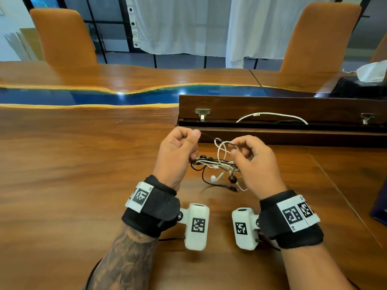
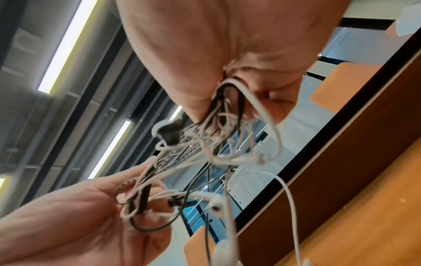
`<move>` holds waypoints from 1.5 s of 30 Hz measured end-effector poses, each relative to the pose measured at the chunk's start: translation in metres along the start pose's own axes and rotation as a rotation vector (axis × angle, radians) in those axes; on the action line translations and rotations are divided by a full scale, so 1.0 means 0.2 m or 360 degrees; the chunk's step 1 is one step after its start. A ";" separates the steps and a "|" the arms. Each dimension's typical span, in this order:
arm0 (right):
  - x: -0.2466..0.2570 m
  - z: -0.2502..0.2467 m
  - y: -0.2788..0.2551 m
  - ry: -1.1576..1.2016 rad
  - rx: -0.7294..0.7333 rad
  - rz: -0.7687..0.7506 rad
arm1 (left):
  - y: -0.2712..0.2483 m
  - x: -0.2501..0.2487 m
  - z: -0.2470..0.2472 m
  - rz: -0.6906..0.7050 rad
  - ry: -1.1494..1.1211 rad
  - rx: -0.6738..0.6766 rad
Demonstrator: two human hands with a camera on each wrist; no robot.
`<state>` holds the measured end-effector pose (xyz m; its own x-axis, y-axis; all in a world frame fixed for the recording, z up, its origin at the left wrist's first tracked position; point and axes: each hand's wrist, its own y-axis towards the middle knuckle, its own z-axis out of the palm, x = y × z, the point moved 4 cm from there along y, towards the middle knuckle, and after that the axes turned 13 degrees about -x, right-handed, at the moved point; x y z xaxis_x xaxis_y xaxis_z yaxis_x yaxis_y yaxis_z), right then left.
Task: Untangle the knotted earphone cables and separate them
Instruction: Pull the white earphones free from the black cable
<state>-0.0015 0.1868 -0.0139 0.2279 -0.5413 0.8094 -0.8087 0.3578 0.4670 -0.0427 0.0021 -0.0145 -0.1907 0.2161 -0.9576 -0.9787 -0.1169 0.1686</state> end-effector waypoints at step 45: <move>0.05 0.06 -0.05 0.1050 0.0514 0.0400 | -0.07 -0.03 0.05 0.0697 0.0954 0.0142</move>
<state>0.0029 0.1687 -0.0152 0.2107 0.1280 0.9691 -0.9737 0.1158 0.1964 -0.0286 0.0127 -0.0081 -0.5157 -0.4005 -0.7574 -0.8300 0.0140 0.5577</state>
